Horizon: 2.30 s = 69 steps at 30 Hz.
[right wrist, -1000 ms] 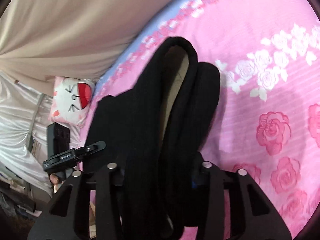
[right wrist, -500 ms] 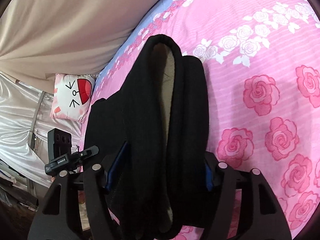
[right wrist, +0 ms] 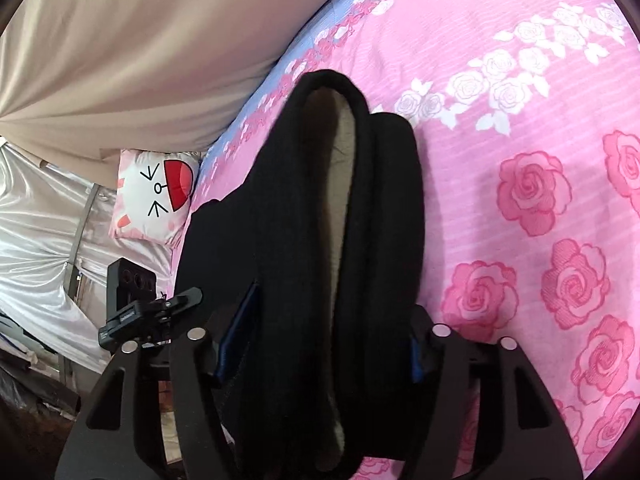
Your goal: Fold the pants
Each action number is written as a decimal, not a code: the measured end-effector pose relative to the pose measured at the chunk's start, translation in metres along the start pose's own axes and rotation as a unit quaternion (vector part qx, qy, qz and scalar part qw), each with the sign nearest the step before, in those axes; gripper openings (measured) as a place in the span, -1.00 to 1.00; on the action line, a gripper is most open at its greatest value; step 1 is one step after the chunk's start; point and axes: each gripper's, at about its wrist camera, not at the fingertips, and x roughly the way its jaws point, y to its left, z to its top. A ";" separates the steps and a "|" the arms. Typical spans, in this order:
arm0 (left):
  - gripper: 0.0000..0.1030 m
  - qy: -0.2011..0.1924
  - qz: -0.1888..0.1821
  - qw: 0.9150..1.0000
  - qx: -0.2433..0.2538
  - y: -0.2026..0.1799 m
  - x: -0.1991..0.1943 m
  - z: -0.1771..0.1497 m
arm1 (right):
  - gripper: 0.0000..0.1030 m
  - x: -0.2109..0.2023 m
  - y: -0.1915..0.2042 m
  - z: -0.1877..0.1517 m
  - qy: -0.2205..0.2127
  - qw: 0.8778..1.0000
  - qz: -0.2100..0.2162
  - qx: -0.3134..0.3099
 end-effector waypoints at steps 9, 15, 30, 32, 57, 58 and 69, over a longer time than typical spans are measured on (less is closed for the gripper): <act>-0.40 -0.022 0.036 0.998 0.054 -0.023 -0.017 -0.008 | -0.34 -0.017 0.023 -0.005 -0.028 0.999 0.000 -0.026; -0.42 -0.052 0.010 0.994 0.099 -0.055 -0.059 -0.015 | -0.35 -0.052 0.069 -0.006 -0.063 0.995 0.012 -0.076; -0.42 -0.208 -0.008 0.945 0.251 -0.168 -0.188 -0.023 | -0.35 -0.147 0.205 0.012 -0.195 0.951 0.034 -0.237; -0.42 -0.235 -0.007 0.933 0.273 -0.186 -0.205 -0.019 | -0.35 -0.156 0.222 0.019 -0.213 0.942 0.032 -0.257; -0.40 -0.339 0.071 0.882 0.319 -0.225 -0.187 0.107 | -0.35 -0.107 0.250 0.173 -0.268 0.926 0.013 -0.264; -0.40 -0.334 0.077 0.885 0.316 -0.219 -0.175 0.119 | -0.35 -0.100 0.242 0.179 -0.263 0.930 0.012 -0.256; -0.39 -0.247 0.128 0.924 0.262 -0.139 -0.044 0.195 | -0.34 0.027 0.118 0.230 -0.172 0.974 -0.014 -0.144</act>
